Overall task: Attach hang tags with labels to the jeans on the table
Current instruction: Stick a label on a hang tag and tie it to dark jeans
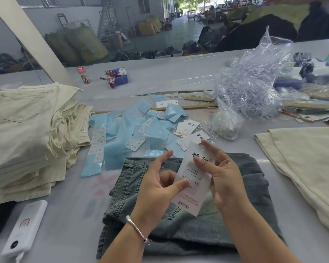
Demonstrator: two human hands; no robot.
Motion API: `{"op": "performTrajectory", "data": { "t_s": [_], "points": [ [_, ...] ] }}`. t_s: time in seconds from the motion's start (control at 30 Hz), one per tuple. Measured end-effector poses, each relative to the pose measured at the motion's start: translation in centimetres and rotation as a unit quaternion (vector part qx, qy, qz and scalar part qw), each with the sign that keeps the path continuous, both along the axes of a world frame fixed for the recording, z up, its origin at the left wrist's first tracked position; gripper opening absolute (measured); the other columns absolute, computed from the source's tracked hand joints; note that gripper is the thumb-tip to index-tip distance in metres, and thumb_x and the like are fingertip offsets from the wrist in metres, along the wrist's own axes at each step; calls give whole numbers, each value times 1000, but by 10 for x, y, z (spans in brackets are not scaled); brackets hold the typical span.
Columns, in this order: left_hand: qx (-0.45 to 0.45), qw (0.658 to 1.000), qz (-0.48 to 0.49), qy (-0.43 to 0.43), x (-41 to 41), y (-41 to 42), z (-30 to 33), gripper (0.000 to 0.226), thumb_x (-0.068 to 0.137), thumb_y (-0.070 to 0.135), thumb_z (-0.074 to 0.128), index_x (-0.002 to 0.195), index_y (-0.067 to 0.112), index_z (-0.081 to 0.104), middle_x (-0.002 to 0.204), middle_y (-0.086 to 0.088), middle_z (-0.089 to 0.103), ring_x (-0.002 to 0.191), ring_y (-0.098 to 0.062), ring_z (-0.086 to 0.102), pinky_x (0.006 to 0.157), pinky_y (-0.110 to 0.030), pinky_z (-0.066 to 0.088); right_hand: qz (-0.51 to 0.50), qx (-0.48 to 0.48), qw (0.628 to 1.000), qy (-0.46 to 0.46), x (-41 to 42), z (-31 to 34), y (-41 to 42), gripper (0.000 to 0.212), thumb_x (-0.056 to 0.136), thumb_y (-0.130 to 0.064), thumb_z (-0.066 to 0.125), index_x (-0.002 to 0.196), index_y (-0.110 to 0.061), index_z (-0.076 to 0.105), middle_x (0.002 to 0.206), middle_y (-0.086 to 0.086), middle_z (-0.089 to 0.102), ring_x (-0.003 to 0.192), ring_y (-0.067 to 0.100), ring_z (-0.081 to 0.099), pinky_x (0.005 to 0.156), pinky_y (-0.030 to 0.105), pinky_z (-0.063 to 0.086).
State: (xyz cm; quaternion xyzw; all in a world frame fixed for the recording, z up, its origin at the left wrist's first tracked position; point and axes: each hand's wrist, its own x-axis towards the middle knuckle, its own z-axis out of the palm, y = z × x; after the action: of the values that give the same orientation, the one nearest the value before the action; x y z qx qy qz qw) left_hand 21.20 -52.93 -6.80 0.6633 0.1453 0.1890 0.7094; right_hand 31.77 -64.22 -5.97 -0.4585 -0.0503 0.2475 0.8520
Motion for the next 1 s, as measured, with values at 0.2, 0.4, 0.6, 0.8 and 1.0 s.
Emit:
{"op": "performTrajectory", "data": {
  "t_s": [0.2, 0.4, 0.6, 0.8, 1.0],
  "points": [
    [-42, 995, -55, 75, 6, 7, -3, 43, 73, 22, 78, 113, 13, 64, 95, -15, 74, 89, -27, 72, 72, -28, 56, -10, -89, 991, -96, -3, -6, 3, 31, 72, -4, 77, 100, -18, 75, 89, 6, 75, 74, 20, 70, 66, 38, 61],
    [-138, 984, -49, 99, 28, 18, -14, 32, 77, 23, 75, 103, 4, 70, 100, -19, 71, 86, -29, 67, 78, -41, 56, 53, -143, 981, -118, 2, -22, 21, 17, 84, -8, 70, 96, -19, 76, 95, 11, 74, 83, 26, 67, 80, 44, 56],
    [-174, 976, -3, 134, 58, 32, -33, 21, 82, 24, 68, 92, 7, 75, 90, -18, 72, 76, -28, 64, 74, -42, 53, 101, -104, 988, -47, 35, -49, 31, 21, 89, -4, 63, 103, -15, 74, 86, 5, 74, 69, 12, 65, 64, 24, 55],
    [-69, 978, 95, 174, 100, 42, -47, 30, 88, 33, 68, 77, 4, 70, 73, -12, 68, 66, -24, 55, 65, -37, 43, -41, -341, 929, -139, 122, -93, 30, 11, 82, -3, 70, 75, -11, 67, 64, 0, 64, 58, 9, 55, 58, 22, 43],
    [-78, 974, 104, 185, 133, 55, -61, 13, 81, 26, 76, 72, 17, 75, 75, -10, 74, 60, -20, 62, 57, -32, 48, -13, -620, 716, -321, 222, -124, 22, 23, 85, -6, 59, 79, -29, 62, 86, -3, 62, 80, 18, 56, 68, 27, 38]
  ]
}}
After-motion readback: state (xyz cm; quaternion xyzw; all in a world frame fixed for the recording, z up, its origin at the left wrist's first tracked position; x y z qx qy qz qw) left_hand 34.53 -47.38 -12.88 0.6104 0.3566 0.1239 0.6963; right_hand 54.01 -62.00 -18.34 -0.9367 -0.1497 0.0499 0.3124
